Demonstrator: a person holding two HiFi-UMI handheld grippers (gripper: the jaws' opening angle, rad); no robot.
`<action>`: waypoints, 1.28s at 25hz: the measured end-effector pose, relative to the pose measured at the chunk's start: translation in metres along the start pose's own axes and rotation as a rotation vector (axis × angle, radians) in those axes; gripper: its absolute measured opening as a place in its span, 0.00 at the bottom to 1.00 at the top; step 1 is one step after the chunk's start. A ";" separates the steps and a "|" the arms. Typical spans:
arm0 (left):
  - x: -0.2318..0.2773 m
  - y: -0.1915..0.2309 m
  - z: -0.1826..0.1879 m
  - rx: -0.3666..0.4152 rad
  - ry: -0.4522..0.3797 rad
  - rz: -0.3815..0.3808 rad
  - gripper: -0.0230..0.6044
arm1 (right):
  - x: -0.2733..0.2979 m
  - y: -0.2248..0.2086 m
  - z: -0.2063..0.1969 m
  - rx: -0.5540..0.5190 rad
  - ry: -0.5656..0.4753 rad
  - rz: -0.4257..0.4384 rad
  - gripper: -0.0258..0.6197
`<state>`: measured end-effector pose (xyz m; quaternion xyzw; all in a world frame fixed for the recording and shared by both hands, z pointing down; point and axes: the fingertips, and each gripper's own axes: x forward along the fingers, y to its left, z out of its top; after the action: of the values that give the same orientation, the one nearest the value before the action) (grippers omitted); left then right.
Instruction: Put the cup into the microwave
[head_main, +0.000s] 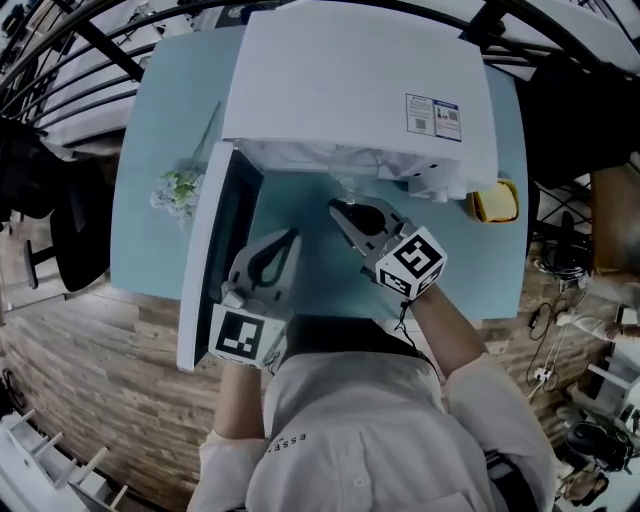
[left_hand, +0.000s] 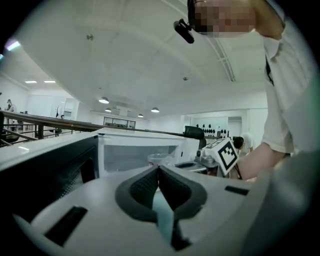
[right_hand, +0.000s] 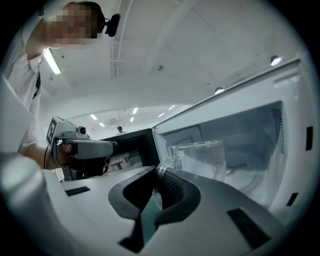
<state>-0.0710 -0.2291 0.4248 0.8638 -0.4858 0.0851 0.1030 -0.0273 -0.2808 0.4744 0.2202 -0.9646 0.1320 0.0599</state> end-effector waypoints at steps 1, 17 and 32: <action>0.002 0.001 -0.003 -0.003 0.002 0.004 0.04 | 0.005 -0.004 -0.001 -0.002 0.001 0.006 0.07; 0.031 0.015 -0.042 -0.063 0.019 0.044 0.04 | 0.065 -0.062 0.004 -0.052 -0.054 0.009 0.07; 0.031 0.021 -0.065 -0.074 0.047 0.053 0.04 | 0.090 -0.072 -0.006 -0.059 -0.080 -0.021 0.07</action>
<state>-0.0758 -0.2482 0.4967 0.8441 -0.5086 0.0899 0.1439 -0.0765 -0.3783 0.5121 0.2335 -0.9674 0.0939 0.0290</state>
